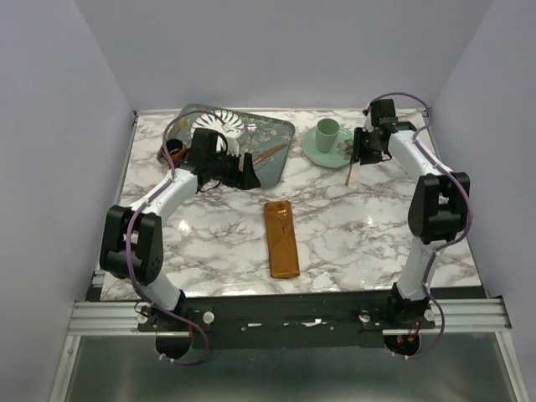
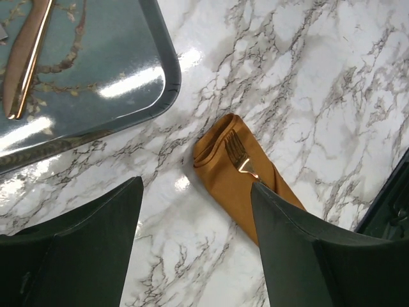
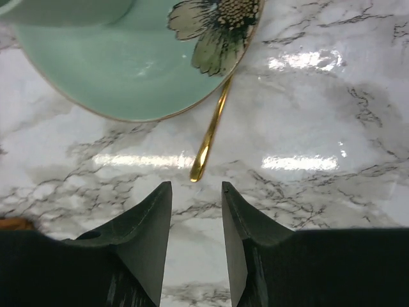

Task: Fold the napkin into a case and place the utensils inside
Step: Pick up the spoon from the corner of the board.

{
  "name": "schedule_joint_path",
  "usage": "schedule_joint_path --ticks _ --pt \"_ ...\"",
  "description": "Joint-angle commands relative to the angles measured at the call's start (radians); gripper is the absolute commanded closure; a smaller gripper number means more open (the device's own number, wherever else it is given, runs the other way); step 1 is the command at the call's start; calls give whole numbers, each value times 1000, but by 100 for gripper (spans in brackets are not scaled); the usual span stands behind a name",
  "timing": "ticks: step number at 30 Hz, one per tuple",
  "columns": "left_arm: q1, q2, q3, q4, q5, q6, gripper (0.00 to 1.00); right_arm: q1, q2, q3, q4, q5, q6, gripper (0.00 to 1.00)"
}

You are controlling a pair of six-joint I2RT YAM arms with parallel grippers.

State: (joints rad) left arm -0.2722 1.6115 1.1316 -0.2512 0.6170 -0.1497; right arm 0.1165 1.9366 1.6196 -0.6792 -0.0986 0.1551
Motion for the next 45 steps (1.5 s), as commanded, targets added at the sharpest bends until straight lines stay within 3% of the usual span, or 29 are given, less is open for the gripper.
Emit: schedule_joint_path --ticks 1,13,39,45 --pt "25 33 56 -63 -43 38 21 -11 136 94 -19 92 -28 56" --pt "70 67 79 -88 -53 32 21 -17 295 204 -14 128 -17 56" --pt "90 145 166 -131 -56 38 21 3 390 342 -48 177 -109 62" --pt "97 149 166 -131 -56 39 21 -5 432 396 -76 146 -147 58"
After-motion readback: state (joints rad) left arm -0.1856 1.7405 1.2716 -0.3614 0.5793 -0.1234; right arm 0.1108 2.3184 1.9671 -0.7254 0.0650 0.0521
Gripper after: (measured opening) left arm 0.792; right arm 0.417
